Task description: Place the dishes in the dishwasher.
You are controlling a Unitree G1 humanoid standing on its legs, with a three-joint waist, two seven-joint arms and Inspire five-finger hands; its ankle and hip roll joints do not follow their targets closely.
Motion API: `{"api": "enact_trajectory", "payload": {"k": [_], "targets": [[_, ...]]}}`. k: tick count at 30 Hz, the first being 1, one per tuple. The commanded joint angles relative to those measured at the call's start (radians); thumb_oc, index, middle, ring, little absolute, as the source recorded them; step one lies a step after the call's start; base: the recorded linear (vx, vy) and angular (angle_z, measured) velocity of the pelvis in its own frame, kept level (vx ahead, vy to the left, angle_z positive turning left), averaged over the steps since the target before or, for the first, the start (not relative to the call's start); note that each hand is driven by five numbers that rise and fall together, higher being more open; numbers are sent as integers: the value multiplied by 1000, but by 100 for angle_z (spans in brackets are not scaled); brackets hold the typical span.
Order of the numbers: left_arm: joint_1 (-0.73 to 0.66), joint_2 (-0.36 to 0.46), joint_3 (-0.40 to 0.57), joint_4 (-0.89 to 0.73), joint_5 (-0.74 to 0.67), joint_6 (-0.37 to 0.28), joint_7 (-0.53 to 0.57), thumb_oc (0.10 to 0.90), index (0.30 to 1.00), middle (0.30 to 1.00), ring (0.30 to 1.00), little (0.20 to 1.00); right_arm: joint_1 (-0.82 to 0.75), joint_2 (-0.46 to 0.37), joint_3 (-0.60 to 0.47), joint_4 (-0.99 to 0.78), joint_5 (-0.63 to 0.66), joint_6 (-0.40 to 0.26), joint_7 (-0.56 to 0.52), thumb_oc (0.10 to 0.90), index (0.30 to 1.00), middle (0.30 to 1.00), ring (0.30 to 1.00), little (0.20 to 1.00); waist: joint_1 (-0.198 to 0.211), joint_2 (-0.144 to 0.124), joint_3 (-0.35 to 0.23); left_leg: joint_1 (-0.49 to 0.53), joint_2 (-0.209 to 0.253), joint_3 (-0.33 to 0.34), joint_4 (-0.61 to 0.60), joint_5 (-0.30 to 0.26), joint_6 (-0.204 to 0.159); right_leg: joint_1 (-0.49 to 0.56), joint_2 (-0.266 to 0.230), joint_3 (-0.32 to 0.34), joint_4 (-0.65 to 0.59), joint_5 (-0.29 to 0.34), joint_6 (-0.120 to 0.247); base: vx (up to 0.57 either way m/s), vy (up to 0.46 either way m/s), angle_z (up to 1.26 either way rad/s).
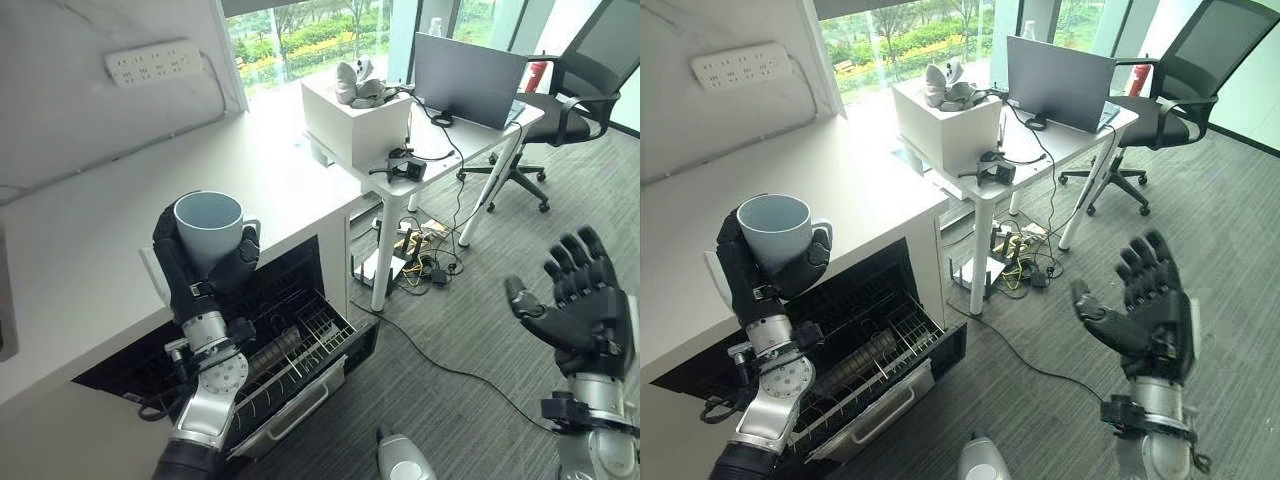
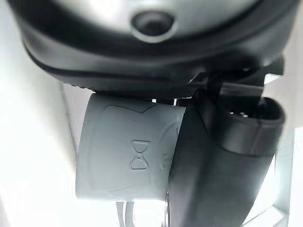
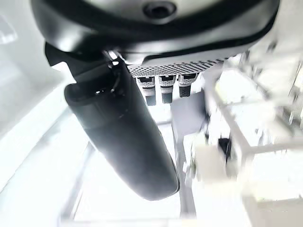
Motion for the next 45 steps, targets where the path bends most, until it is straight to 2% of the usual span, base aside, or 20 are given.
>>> {"api": "enact_trajectory", "payload": {"k": [1, 3, 5, 14, 19, 29, 36, 45], "targets": [[-73, 49, 35, -101, 89, -110, 40, 400, 300, 300, 300, 300, -127, -22, 22, -58, 27, -20, 129, 800, 900, 900, 900, 900, 45, -31, -35, 11, -12, -111, 60, -117, 38, 1, -50, -73, 6, -45, 85, 43, -60, 47], [-68, 47, 9, -104, 140, -115, 55, 400, 300, 300, 300, 300, -183, -30, 84, -60, 39, 6, 152, 800, 900, 900, 900, 900, 76, -31, -39, 1, -9, -133, 60, -112, 32, 15, -56, -94, 6, -53, 83, 56, -62, 70], [-63, 57, -21, -102, 160, -78, 67, 400, 300, 300, 300, 300, -251, -37, 167, -66, 43, 32, 171, 800, 900, 900, 900, 900, 122, -30, -44, -19, -5, -179, 60, -102, 21, 45, -55, -127, 6, -76, 76, 84, -68, 101], [-47, 53, -87, -97, 233, -97, 36, 400, 300, 300, 300, 300, -315, -39, 267, -64, 58, 91, 173, 800, 900, 900, 900, 900, 177, -33, -59, -73, 13, -252, 60, -78, -1, 70, -45, -170, 6, -103, 60, 24, -36, 46], [-54, 52, -126, -91, 292, -110, 63, 400, 300, 300, 300, 300, -346, -42, 310, -47, 21, 100, 141, 800, 900, 900, 900, 900, 198, -32, -60, -80, 19, -278, 60, -79, -11, 92, -44, -193, 6, -122, 56, 43, -12, 25], [-83, 64, -202, -81, 370, -103, 104, 400, 300, 300, 300, 300, -438, -26, 426, 13, 68, 176, 102, 800, 900, 900, 900, 900, 248, -37, -61, -98, 10, -334, 60, -70, -12, 118, -33, -204, 6, -140, 40, 29, -9, 23], [-105, 65, -256, -72, 393, -105, 97, 400, 300, 300, 300, 300, -497, 3, 470, 60, 86, 211, 51, 800, 900, 900, 900, 900, 263, -37, -59, -94, 6, -347, 60, -71, -9, 128, -32, -202, 6, -141, 41, 9, -5, 7], [-119, 64, -301, -62, 385, -92, 87, 400, 300, 300, 300, 300, -555, 17, 491, 62, 104, 215, 45, 800, 900, 900, 900, 900, 270, -39, -56, -90, 3, -348, 60, -72, -5, 131, -34, -199, 6, -136, 43, 0, 0, 0]]}}
